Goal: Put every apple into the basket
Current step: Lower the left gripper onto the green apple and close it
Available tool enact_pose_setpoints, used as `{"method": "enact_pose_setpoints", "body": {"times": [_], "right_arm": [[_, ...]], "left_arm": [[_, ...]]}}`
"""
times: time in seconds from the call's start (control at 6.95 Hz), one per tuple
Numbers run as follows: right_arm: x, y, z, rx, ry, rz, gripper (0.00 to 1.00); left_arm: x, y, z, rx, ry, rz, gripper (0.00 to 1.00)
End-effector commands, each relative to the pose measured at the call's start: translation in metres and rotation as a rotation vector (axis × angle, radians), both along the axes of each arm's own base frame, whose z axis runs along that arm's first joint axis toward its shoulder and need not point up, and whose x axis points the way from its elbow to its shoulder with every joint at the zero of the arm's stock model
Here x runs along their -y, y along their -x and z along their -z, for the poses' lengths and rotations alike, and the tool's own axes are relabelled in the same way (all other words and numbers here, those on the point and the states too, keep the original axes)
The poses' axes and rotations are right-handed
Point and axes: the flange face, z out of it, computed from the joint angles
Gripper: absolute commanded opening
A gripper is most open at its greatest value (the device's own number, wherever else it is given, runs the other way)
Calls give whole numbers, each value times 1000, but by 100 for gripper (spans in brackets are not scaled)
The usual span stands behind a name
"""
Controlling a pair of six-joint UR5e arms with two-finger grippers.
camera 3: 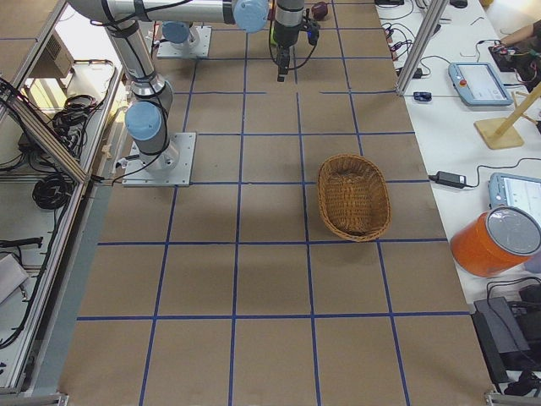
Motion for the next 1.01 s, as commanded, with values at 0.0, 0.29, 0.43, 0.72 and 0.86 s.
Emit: {"method": "enact_pose_setpoints", "body": {"times": [0.0,0.29,0.43,0.72,0.86], "right_arm": [[3,1,4,0,-5,5,100],[3,1,4,0,-8,-1,100],[3,1,4,0,-8,-3,100],[3,1,6,1,-12,-3,100],[4,1,7,1,-15,-3,100]], "left_arm": [[-11,-27,68,-6,-90,-22,100],[-20,-33,114,-20,-163,-38,100],[-16,-35,127,-8,-166,-34,100],[-10,-37,139,-10,-181,-38,70],[-8,-34,133,-12,-168,-59,51]]}}
